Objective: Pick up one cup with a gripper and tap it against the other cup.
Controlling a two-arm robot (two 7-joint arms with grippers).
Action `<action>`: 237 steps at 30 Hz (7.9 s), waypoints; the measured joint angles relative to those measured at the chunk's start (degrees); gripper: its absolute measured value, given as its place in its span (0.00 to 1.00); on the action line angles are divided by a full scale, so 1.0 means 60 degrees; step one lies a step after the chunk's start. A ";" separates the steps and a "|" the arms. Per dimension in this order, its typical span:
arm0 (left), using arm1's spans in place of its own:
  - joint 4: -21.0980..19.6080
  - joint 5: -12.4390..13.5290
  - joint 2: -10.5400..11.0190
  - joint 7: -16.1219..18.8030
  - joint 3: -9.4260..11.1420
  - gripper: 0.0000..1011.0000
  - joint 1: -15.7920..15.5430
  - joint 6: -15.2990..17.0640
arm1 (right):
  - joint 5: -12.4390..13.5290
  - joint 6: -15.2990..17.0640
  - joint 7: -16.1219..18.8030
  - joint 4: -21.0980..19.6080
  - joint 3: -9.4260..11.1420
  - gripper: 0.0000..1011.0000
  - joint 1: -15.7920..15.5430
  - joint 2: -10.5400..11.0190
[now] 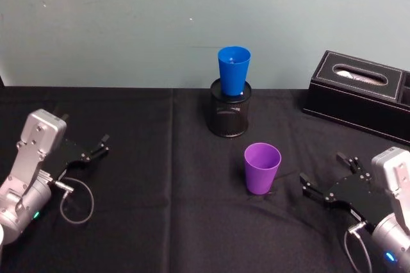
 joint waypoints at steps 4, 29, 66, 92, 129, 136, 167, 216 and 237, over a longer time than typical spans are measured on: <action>0.0000 0.0000 0.0000 0.0000 0.0000 1.00 0.0000 -0.0001 | 0.0117 -0.0195 0.0174 0.0042 0.0073 0.99 -0.0074 -0.0156; 0.0000 0.0000 0.0000 0.0000 -0.0001 1.00 0.0000 0.0000 | 0.0205 -0.0974 0.1623 0.1240 -0.0059 0.99 0.0614 -0.1251; 0.0000 0.0000 0.0000 0.0000 0.0000 1.00 -0.0001 0.0000 | 0.0061 -0.1673 0.3003 0.3270 0.0114 0.99 0.1804 -0.2644; 0.0000 0.0000 0.0000 0.0000 0.0000 1.00 0.0000 0.0000 | 0.0103 -0.2058 0.3690 0.4451 -0.0051 0.99 0.2632 -0.3070; 0.0000 0.0000 0.0000 0.0000 0.0000 1.00 0.0000 0.0000 | 0.0143 -0.2061 0.3739 0.4479 -0.0060 0.74 0.2658 -0.3076; 0.0000 0.0000 0.0000 0.0000 0.0000 1.00 0.0000 0.0000 | 0.0139 -0.2056 0.3729 0.4479 -0.0060 0.74 0.2658 -0.3076; 0.0000 0.0000 0.0000 0.0000 0.0000 1.00 -0.0001 0.0000 | -0.0075 -0.2264 0.3654 0.3558 -0.0021 0.74 0.2444 -0.2659; 0.0000 0.0000 0.0000 0.0000 0.0000 1.00 0.0000 0.0000 | 0.0000 -0.2654 0.3956 0.5566 0.0396 0.74 0.4668 -0.3008; 0.0000 0.0000 0.0000 0.0000 0.0000 1.00 -0.0001 0.0000 | -0.0198 -0.3312 0.3948 0.7155 0.0314 0.74 0.5762 -0.3767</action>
